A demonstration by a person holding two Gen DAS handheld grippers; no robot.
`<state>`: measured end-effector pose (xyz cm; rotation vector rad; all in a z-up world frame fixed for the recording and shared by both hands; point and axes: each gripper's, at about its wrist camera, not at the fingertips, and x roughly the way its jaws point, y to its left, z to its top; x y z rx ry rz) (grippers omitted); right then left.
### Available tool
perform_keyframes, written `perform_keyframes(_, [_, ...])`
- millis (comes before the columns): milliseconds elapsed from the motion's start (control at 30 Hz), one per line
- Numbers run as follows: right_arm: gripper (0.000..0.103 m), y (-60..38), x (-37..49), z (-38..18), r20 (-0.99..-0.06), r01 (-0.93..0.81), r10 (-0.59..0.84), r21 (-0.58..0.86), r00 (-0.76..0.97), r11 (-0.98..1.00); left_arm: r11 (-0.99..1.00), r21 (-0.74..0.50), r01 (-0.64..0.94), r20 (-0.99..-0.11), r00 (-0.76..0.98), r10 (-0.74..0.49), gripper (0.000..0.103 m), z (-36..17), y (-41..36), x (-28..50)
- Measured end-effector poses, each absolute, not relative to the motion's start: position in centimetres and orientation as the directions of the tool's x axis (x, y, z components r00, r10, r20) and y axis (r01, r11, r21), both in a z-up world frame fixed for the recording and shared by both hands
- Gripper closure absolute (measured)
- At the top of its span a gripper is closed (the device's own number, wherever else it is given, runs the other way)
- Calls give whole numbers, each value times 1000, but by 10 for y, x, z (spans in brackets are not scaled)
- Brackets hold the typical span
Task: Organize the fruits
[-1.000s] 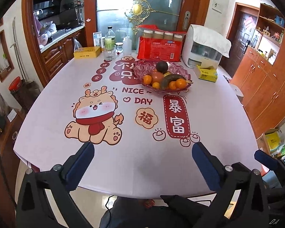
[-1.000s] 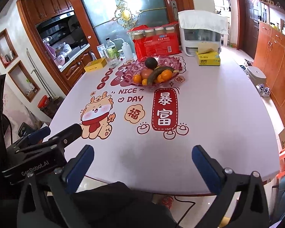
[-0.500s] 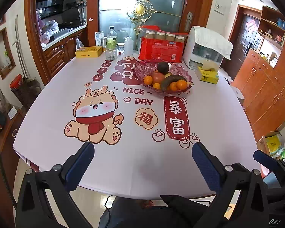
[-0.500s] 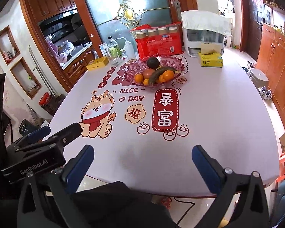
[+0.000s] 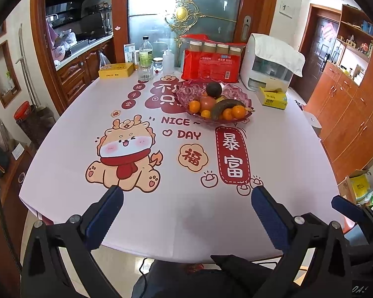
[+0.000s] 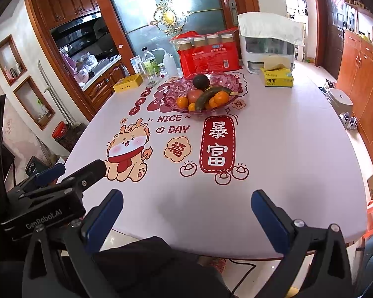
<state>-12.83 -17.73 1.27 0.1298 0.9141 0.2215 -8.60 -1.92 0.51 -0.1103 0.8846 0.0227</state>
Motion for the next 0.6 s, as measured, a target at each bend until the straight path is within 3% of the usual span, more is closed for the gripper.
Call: perform_keyframes(600, [0, -176, -125, 11, -771, -134, 247, 208, 587, 969, 994, -86, -66, -773, 634, -25, 1, 5, -19, -85])
